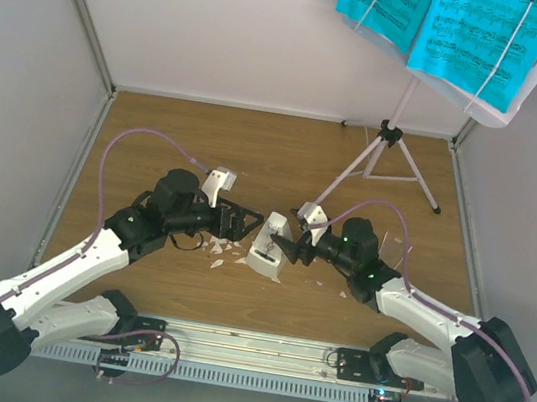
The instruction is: Pack up the instrument practice props
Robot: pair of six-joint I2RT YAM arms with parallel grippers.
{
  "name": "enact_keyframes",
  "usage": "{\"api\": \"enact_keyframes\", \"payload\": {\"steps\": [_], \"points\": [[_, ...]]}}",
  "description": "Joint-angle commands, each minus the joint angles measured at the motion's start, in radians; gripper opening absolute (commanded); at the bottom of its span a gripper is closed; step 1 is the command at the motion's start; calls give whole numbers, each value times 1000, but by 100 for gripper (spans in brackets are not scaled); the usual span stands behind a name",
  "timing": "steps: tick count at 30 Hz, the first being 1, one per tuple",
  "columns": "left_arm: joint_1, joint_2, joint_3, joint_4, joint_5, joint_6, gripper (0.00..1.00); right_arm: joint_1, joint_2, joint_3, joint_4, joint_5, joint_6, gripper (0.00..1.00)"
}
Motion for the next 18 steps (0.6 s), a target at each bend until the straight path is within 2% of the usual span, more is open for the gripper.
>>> {"api": "enact_keyframes", "payload": {"steps": [1, 18], "points": [[-7, 16, 28, 40, 26, 21, 99, -18, 6, -6, 38, -30, 9, 82], [-7, 48, 16, 62, 71, 54, 98, -75, 40, 0, 59, -157, 33, 82]]}}
